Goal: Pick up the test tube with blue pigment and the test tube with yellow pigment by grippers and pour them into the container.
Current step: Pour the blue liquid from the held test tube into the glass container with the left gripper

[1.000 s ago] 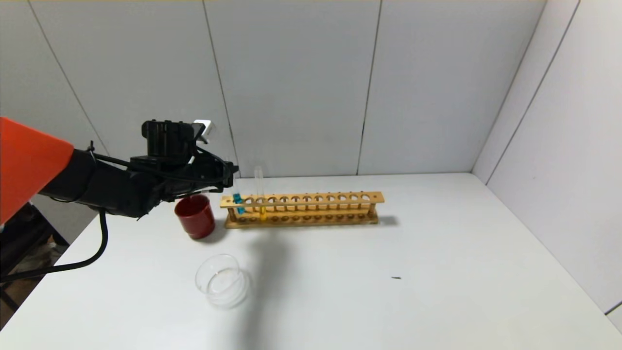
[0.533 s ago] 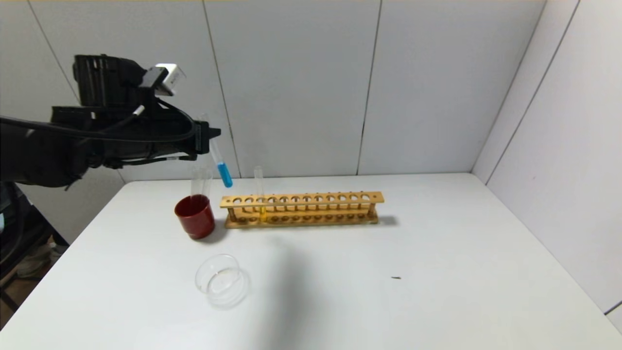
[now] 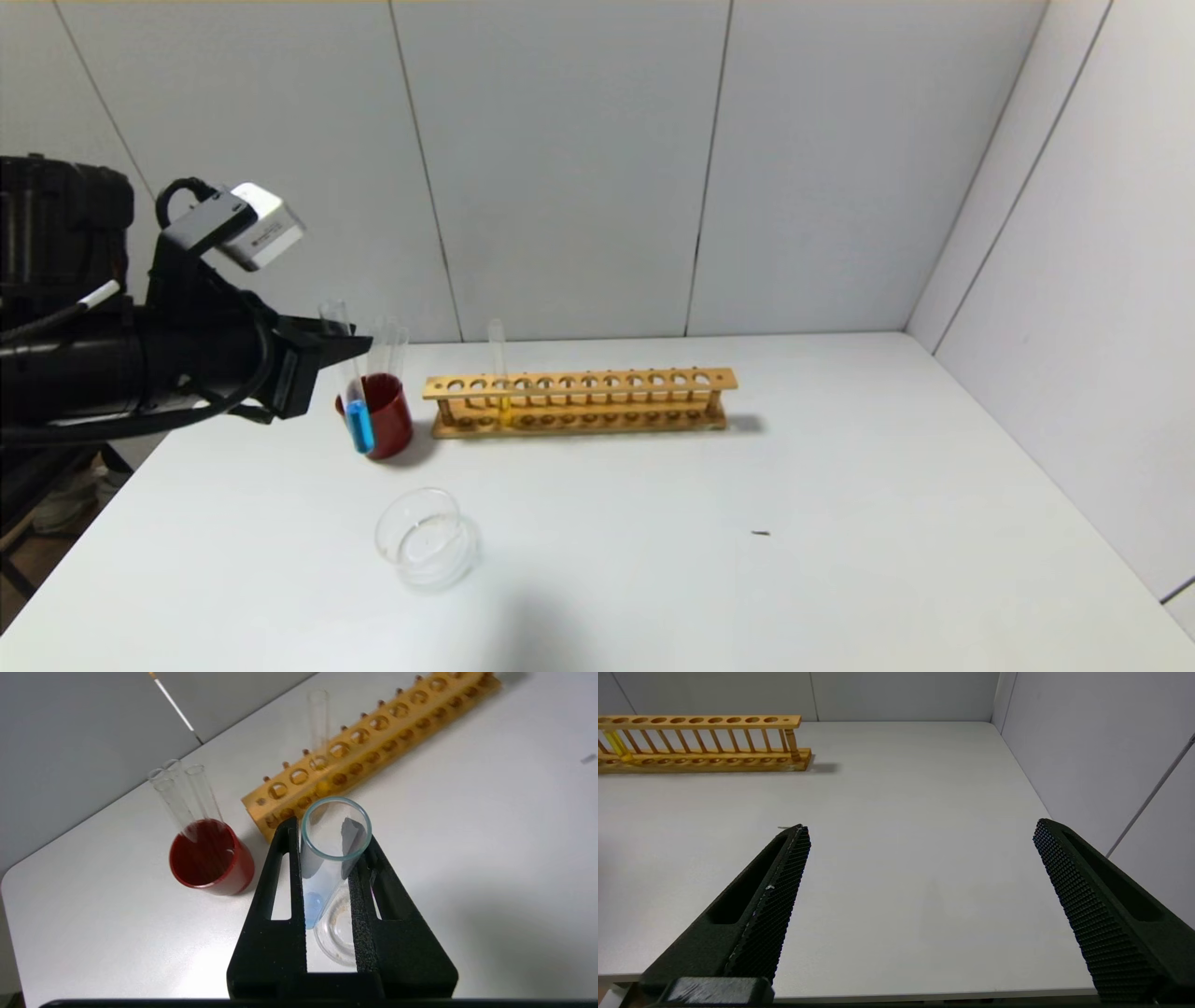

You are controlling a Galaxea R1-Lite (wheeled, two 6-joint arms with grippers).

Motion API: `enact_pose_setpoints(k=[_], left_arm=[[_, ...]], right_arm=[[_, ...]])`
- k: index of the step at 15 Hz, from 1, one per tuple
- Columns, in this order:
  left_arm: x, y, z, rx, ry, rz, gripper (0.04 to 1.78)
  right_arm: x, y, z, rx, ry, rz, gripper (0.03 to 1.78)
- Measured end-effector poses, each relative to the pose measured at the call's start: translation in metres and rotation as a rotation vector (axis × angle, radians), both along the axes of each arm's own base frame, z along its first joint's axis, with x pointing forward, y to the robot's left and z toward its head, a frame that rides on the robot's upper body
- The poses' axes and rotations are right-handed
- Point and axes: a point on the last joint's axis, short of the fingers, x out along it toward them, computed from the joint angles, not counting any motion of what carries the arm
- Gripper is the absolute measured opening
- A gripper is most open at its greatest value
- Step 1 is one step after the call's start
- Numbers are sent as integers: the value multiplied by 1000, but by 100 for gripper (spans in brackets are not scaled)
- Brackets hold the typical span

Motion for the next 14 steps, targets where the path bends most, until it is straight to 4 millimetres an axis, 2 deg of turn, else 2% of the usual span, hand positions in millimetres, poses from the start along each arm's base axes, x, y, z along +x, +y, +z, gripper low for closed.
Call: enact_pose_setpoints(k=[2,5,9,14], left_arm=[[-20,3,-10,23,-14,-44,32],[-46,14,-35,165,-24,-90,32],[-57,36,-50,423,-108,-170,32],[-63,41,-62,664,-138,-332,32]], right_arm=[[0,0,0,0,0,0,175],[0,0,0,0,0,0,175],[0,0,0,0,0,0,175],[0,0,0,0,0,1,175]])
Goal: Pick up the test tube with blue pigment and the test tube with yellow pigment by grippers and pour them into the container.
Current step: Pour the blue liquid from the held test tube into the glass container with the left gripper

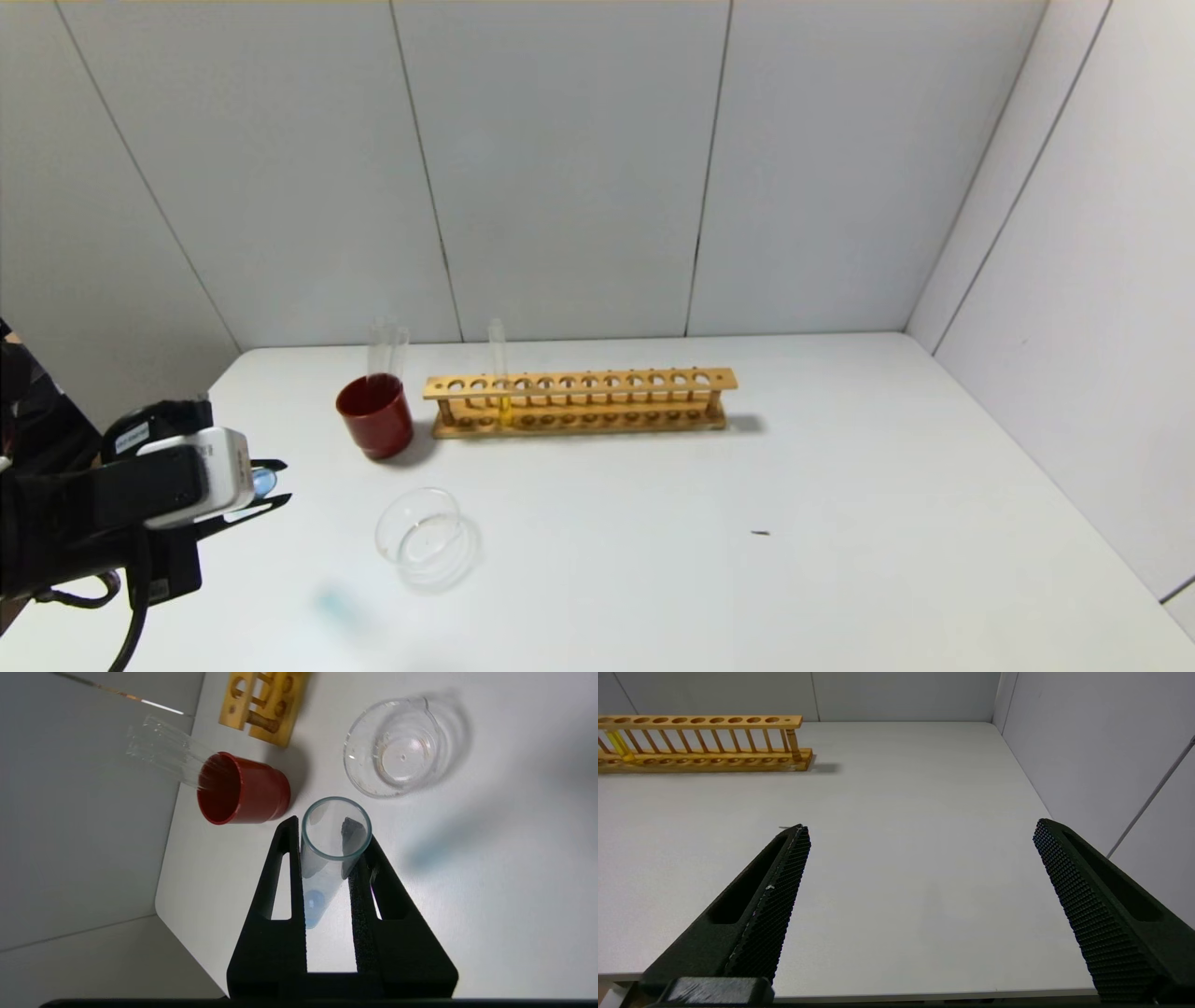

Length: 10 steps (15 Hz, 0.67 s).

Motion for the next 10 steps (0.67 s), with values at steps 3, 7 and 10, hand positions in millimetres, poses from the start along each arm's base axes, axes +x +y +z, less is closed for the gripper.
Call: enact_pose_setpoints(k=[3,7,10], left_arm=[[1,1,-8,122,9,-80,32],[23,3,-11,251,-25,-136,32],[36,4,-14,324,-40,-167,32]], right_arm=[[0,0,0,0,0,0,175],[0,0,0,0,0,0,175],[0,0,0,0,0,0,175]])
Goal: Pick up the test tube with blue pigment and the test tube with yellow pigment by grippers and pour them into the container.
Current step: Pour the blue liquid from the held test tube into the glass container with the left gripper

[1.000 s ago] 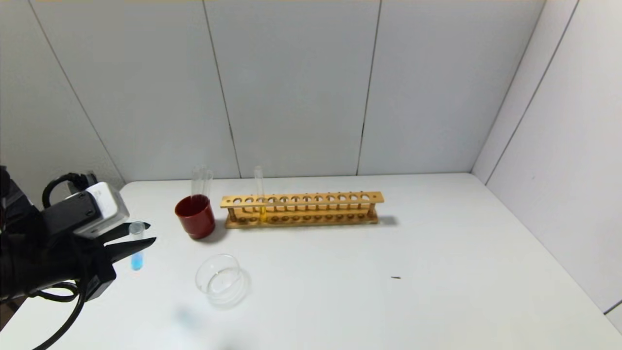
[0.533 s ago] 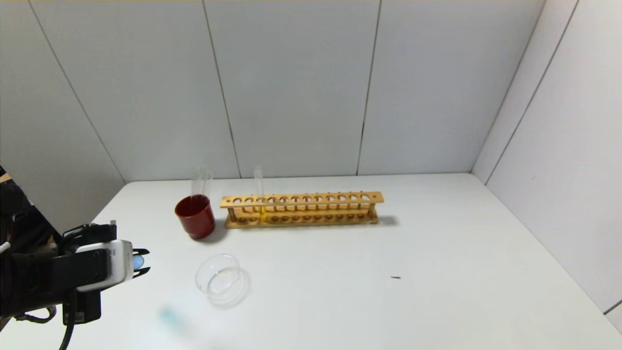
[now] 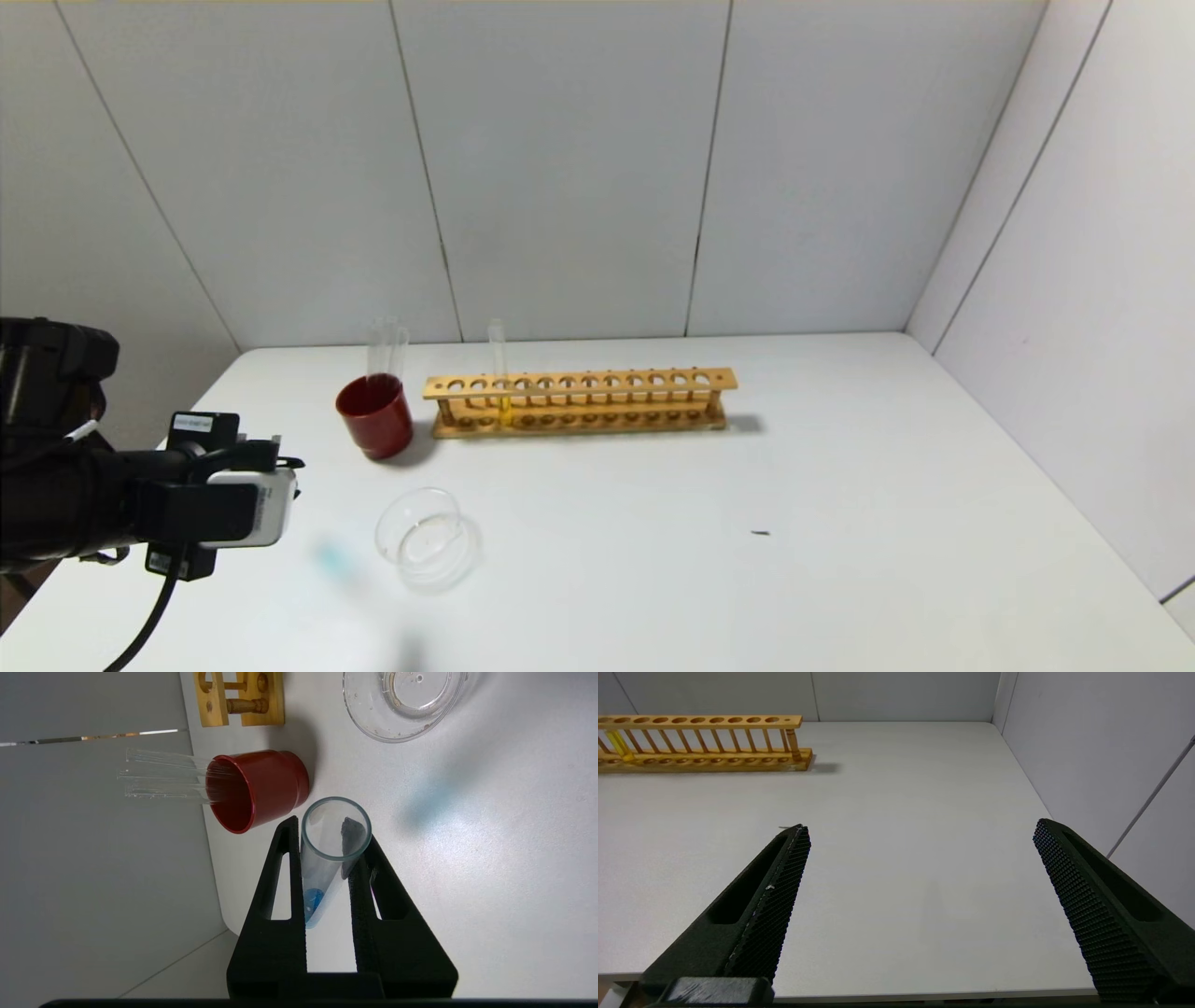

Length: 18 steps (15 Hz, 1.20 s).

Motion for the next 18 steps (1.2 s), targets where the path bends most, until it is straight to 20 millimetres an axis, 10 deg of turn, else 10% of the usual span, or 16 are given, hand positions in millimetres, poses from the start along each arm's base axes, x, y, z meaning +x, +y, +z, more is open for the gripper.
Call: enact_pose_setpoints(k=[18], left_arm=[[55,-28,-18,354,-26,-192,32]], right_arm=[[0,0,0,0,0,0,175]])
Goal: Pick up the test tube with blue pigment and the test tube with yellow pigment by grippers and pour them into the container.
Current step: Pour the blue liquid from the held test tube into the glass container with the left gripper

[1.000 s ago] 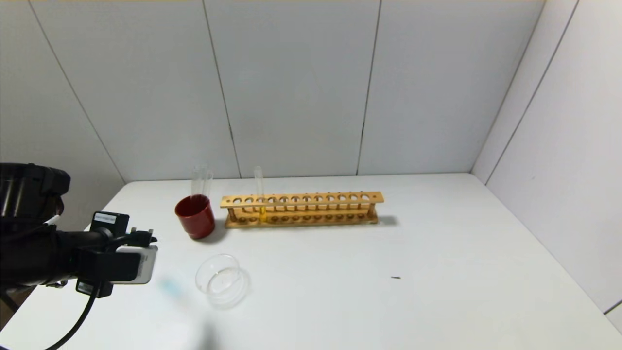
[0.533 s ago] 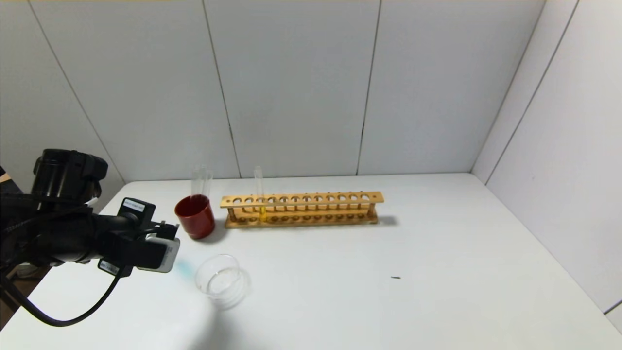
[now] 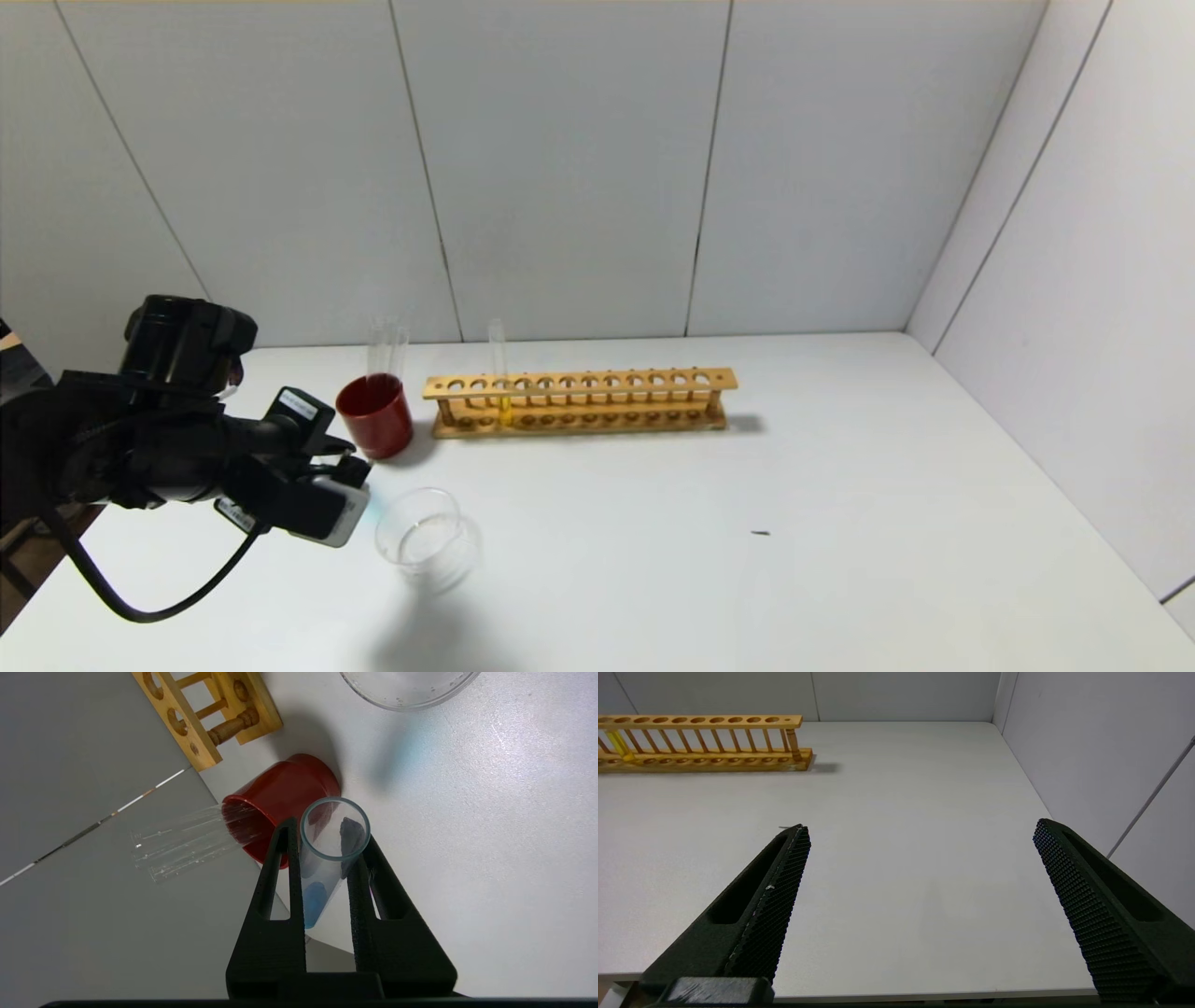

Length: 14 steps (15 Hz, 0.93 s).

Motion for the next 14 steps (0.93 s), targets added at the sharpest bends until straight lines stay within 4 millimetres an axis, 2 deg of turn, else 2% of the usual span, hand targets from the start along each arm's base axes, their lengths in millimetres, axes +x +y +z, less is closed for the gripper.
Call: enact_pose_setpoints(k=[4,14], left_arm=[[10,-10,-5,9,-41,-20,32],[15,-23,-14,127,-50,-90,32]], right_arm=[[0,0,0,0,0,0,175],[0,0,0,0,0,0,175]])
